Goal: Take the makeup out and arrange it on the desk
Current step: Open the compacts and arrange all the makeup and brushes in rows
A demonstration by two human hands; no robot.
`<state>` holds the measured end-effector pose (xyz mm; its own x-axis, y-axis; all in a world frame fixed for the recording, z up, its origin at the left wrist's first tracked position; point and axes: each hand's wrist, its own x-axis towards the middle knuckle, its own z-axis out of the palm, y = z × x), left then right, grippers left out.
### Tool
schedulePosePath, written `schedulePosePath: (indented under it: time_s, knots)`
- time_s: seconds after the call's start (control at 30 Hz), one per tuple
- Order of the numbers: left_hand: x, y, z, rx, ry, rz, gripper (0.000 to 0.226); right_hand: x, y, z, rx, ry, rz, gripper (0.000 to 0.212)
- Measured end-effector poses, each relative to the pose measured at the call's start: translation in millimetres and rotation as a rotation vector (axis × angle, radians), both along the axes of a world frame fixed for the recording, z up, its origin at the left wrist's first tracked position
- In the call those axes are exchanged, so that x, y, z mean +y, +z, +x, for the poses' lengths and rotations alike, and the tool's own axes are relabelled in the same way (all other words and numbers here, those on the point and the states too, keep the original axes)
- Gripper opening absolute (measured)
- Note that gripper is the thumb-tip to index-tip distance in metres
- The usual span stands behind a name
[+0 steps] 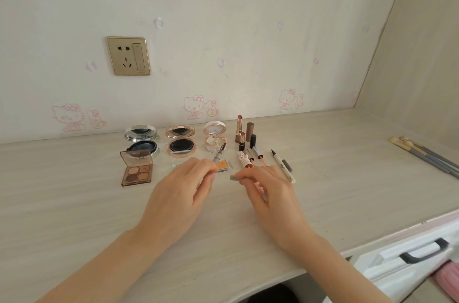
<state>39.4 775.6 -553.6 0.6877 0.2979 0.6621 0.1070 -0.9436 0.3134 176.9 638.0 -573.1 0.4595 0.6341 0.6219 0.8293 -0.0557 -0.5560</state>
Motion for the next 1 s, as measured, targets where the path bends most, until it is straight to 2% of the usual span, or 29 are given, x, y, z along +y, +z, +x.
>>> schedulePosePath:
  time_s: [0.1, 0.23, 0.47, 0.83, 1.0]
  knots:
    - [-4.8, 0.2, 6.0, 0.005, -0.054, -0.075, 0.022, -5.3, 3.8, 6.4, 0.080, 0.040, 0.020, 0.023]
    - [-12.7, 3.2, 16.4, -0.009, -0.086, -0.146, 0.015, -21.2, 10.1, 19.5, 0.020, 0.025, 0.028, 0.026]
    - [-33.9, 12.0, 41.9, -0.011, -0.109, -0.184, 0.025, -50.9, 16.8, 52.8, 0.016, -0.086, -0.003, 0.023]
    - [-91.4, 22.6, 122.1, 0.173, -0.122, -0.130, 0.033, -92.0, 6.2, 123.3, -0.023, -0.306, -0.125, 0.017]
    - [-113.1, 19.2, 162.3, 0.396, -0.021, -0.073, 0.043, -103.2, 3.5, 142.0, -0.044, -0.330, -0.243, 0.018]
